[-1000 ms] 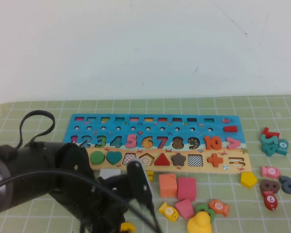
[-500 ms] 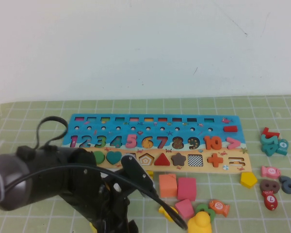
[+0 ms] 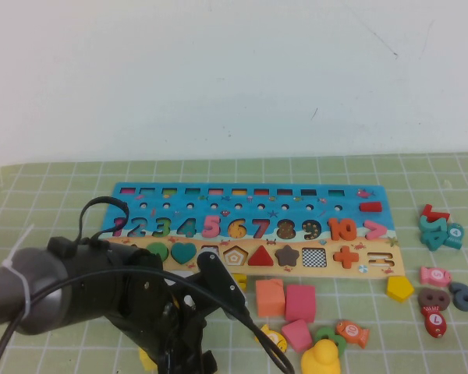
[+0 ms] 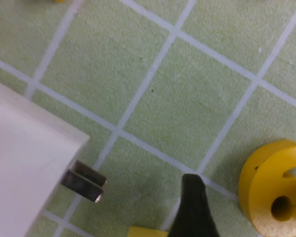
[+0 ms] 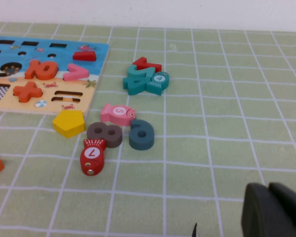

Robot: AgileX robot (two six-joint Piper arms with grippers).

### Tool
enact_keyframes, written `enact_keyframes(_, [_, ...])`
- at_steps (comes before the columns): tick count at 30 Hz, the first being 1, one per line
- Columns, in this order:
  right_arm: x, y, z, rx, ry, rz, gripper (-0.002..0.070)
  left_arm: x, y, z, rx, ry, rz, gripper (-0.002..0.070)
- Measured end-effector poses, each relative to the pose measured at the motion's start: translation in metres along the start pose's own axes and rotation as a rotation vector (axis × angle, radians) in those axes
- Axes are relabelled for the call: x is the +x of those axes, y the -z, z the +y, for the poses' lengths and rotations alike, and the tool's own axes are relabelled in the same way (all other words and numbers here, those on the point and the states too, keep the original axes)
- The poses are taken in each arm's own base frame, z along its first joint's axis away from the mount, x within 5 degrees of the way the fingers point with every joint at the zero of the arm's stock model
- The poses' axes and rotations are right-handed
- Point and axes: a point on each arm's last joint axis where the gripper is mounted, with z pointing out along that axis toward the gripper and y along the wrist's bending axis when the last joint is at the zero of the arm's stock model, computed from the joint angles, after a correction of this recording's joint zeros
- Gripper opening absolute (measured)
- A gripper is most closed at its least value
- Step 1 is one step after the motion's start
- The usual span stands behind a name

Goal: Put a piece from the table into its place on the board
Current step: Pick up the "number 6", then place the "number 6" into the hole of the number 6

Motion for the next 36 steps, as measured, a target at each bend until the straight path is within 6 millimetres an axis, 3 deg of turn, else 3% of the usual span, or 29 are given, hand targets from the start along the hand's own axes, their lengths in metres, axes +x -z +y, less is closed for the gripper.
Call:
enact_keyframes(9, [0.000, 0.000, 0.000, 0.000, 0.000, 0.000, -0.0001, 0.003, -0.007, -0.001, 0.027, 0.008, 0.038, 0.0436])
enact_keyframes(11, [0.000, 0.000, 0.000, 0.000, 0.000, 0.000, -0.0001, 0.002, -0.006, -0.001, 0.030, 0.014, 0.040, 0.0384])
enact_keyframes(14, [0.000, 0.000, 0.000, 0.000, 0.000, 0.000, -0.0001, -0.001, -0.005, -0.001, 0.051, 0.021, 0.060, 0.0250])
enact_keyframes(16, [0.000, 0.000, 0.000, 0.000, 0.000, 0.000, -0.0001, -0.007, -0.001, 0.000, 0.066, 0.020, 0.070, 0.0255])
enact_keyframes(22, [0.000, 0.000, 0.000, 0.000, 0.000, 0.000, -0.0001, -0.043, 0.029, 0.011, 0.073, 0.023, 0.021, 0.0255])
enact_keyframes(29, [0.000, 0.000, 0.000, 0.000, 0.000, 0.000, -0.0001, -0.095, 0.072, 0.033, -0.034, 0.270, -0.186, 0.0255])
enact_keyframes(36, [0.000, 0.000, 0.000, 0.000, 0.000, 0.000, -0.0001, -0.129, 0.071, 0.053, -0.065, 0.479, -0.243, 0.0255])
